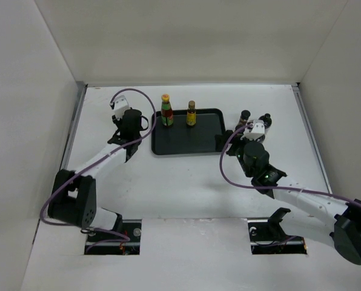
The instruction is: Organize the condiment bottles
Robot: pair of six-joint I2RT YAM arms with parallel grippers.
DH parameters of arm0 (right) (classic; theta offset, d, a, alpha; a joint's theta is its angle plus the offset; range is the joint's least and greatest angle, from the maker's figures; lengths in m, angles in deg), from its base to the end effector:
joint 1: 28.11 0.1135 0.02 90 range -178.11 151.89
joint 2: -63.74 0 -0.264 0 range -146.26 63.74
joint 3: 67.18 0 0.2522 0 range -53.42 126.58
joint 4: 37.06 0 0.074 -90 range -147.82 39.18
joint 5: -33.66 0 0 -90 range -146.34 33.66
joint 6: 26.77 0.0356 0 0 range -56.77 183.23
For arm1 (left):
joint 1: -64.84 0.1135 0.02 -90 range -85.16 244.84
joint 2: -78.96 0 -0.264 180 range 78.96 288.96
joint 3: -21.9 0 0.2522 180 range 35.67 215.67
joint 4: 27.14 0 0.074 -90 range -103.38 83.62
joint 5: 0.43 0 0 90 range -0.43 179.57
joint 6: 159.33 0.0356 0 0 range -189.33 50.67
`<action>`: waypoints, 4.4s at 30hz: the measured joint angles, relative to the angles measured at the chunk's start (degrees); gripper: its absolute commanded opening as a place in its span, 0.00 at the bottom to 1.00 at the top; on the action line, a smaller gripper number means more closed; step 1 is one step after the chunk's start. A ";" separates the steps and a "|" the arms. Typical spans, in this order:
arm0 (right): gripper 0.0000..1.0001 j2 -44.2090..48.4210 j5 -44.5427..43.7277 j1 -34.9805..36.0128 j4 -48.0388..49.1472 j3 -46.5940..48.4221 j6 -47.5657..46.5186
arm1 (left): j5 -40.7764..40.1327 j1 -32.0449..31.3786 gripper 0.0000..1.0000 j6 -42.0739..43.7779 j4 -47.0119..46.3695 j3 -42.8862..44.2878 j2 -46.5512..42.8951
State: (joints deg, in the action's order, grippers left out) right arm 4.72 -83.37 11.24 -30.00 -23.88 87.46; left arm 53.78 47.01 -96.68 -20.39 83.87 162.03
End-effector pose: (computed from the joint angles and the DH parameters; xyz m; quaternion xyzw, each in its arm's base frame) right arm 0.1892 0.1342 0.2556 0.0540 0.7511 0.1831 0.6320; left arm 0.3057 -0.0764 0.2367 -0.2257 0.7991 0.0543 0.5546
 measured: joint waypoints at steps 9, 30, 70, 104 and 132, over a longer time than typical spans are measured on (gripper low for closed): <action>1.00 -0.31 0.07 0.02 -0.02 0.00 0.00 | -3.32 -12.20 0.22 2.34 -2.40 -0.24 -14.82; 0.95 2.03 -5.86 0.33 -7.28 2.82 -1.70 | -6.84 -19.26 0.36 8.81 -9.84 3.96 10.86; 0.93 -12.11 -6.43 -20.85 -16.13 6.69 3.89 | -3.67 -32.48 0.91 5.07 -17.66 -24.15 -27.28; 0.54 -17.05 -13.73 7.43 -19.74 17.42 4.42 | -3.32 -26.64 0.93 4.96 -18.64 -28.98 -35.17; 1.00 -23.41 -10.10 11.37 -8.57 26.32 -4.94 | -4.55 -24.26 0.96 3.87 -19.12 -31.36 -38.80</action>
State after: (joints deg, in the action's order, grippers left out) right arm -18.69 -93.46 22.61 -38.57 2.44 82.52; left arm 49.23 22.75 -92.81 -39.51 52.51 123.23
